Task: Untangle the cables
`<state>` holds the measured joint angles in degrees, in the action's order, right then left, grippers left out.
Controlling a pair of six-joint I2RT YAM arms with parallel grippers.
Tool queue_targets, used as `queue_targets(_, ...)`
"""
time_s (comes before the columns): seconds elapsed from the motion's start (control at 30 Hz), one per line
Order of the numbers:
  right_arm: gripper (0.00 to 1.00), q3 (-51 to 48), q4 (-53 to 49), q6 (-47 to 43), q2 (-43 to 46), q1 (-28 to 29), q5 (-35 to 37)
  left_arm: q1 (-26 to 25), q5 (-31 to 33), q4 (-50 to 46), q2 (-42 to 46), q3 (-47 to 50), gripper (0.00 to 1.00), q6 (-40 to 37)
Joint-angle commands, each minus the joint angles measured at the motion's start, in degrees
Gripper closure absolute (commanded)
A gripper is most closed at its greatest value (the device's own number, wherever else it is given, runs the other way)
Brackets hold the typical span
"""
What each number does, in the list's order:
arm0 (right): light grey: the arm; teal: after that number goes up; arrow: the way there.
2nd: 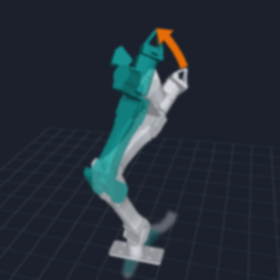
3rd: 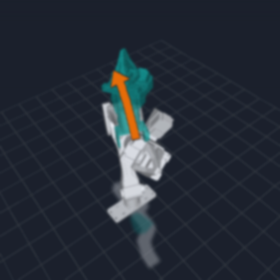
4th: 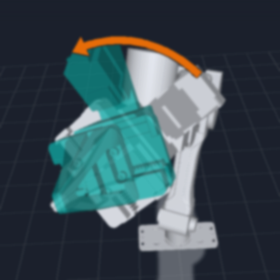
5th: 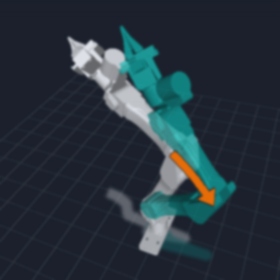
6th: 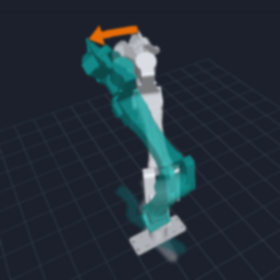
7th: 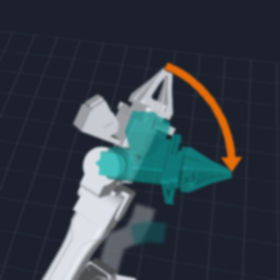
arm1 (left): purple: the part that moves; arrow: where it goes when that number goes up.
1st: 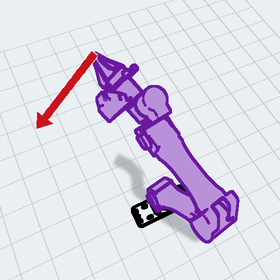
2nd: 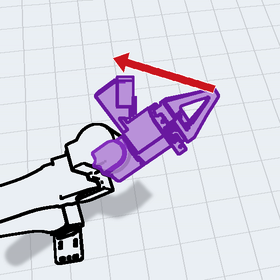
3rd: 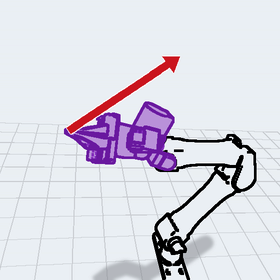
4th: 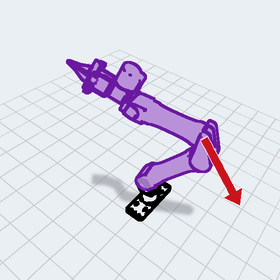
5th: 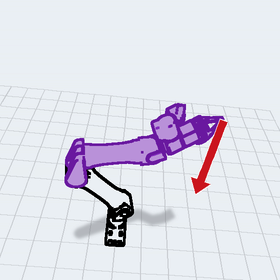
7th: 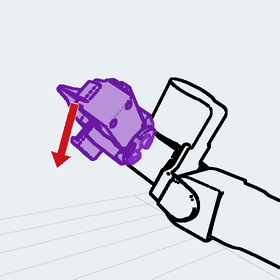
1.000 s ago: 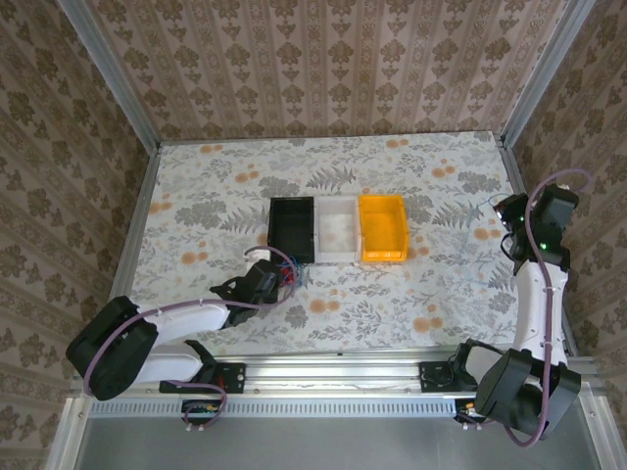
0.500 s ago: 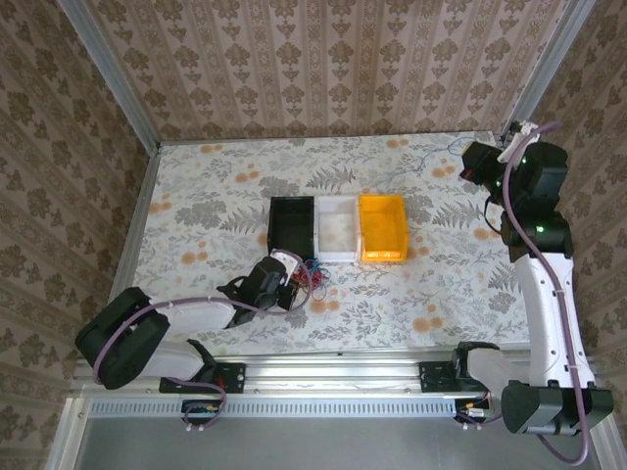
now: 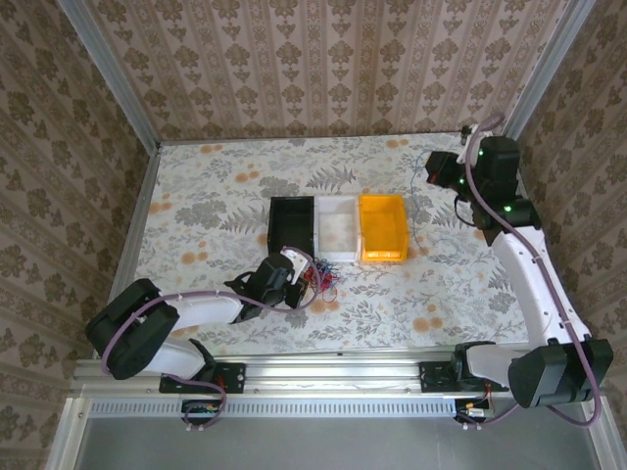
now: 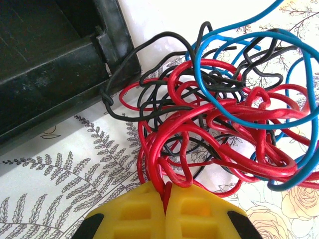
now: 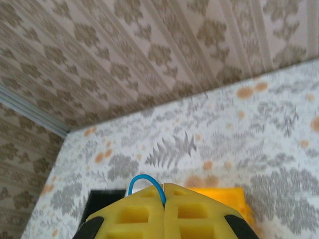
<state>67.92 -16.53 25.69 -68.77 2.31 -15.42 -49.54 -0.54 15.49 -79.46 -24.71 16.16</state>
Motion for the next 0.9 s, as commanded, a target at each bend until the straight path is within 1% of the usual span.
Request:
queue_targets(0.0,1.0,-2.5,0.1,0.6,0.8,0.5,2.5,-0.3,-1.0,0.0,-0.8,-1.6,1.0,-1.7)
queue_targets(0.1,1.0,-2.9,-0.5,-0.1,1.9,0.5,4.7,-0.4,-1.5,0.0,-1.4,-1.8,1.0,-1.8)
queue_targets(0.23,1.0,-1.0,-1.2,-1.8,3.8,0.5,10.1,-0.4,-1.7,0.2,-2.3,-2.0,1.0,-1.9)
queue_targets(0.33,1.0,0.5,-0.6,-2.6,4.8,0.5,11.8,-0.5,-2.1,0.6,-3.1,-2.2,1.0,-2.0)
queue_targets(0.4,1.0,1.2,0.7,-3.0,5.5,0.6,11.2,-0.4,-2.1,0.6,-3.5,-2.4,1.0,-2.0)
queue_targets(0.63,1.0,3.4,4.0,-3.0,6.6,1.2,5.4,-0.4,-2.4,0.9,-4.4,-2.2,1.0,-2.0)
queue_targets(0.87,1.0,5.6,4.4,-3.8,6.8,3.3,4.7,-0.4,-3.0,1.7,-5.7,-2.1,1.0,-2.1)
